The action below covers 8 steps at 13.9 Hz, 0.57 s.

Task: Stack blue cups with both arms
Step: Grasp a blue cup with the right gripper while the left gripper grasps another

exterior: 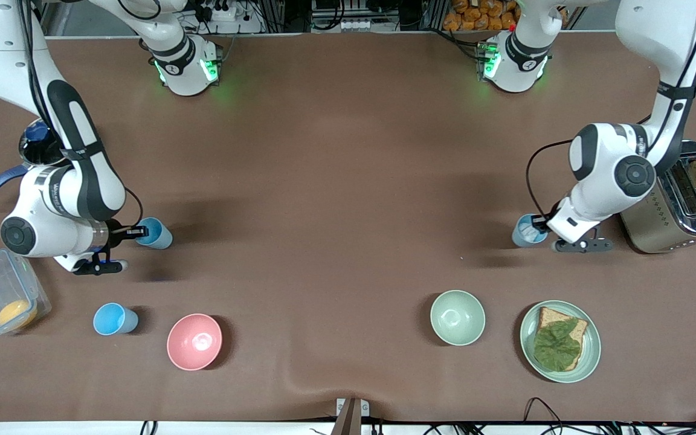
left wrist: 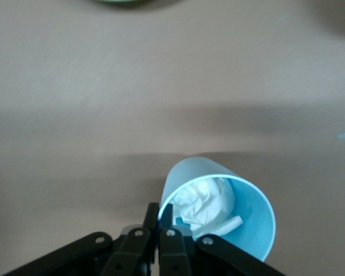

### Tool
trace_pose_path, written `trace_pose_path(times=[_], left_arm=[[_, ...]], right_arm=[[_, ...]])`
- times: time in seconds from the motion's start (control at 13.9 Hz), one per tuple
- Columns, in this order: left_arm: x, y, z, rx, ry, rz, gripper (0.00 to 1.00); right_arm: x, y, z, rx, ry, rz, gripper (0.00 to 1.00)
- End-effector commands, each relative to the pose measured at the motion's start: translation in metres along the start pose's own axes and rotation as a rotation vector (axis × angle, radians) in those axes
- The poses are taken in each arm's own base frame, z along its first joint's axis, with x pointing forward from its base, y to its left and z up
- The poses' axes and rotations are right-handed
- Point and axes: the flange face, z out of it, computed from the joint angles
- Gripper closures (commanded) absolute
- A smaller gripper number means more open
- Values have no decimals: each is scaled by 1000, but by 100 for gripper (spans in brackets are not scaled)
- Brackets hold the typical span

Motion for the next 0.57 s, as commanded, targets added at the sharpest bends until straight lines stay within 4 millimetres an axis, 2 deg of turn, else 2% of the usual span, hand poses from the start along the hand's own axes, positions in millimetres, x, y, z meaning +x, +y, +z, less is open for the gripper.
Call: trace_pose_path(times=[0.0,0.22,0.36,0.5], left_arm=[[16,42,-25,-39,52,-17,100],[27,106,-39,-77,88,3,100],[28,146,-45,-94,99,-38,100],[26,191,-43,-106,88,-61,100]], right_arm=[[-1,-5,-11,14,-4,-4,100],[-4,-11,-35,18,-14,-19,100],[-5,-22,-57,18,-9,-35,100],[-4,-36,-74,13,-12,-51,100]])
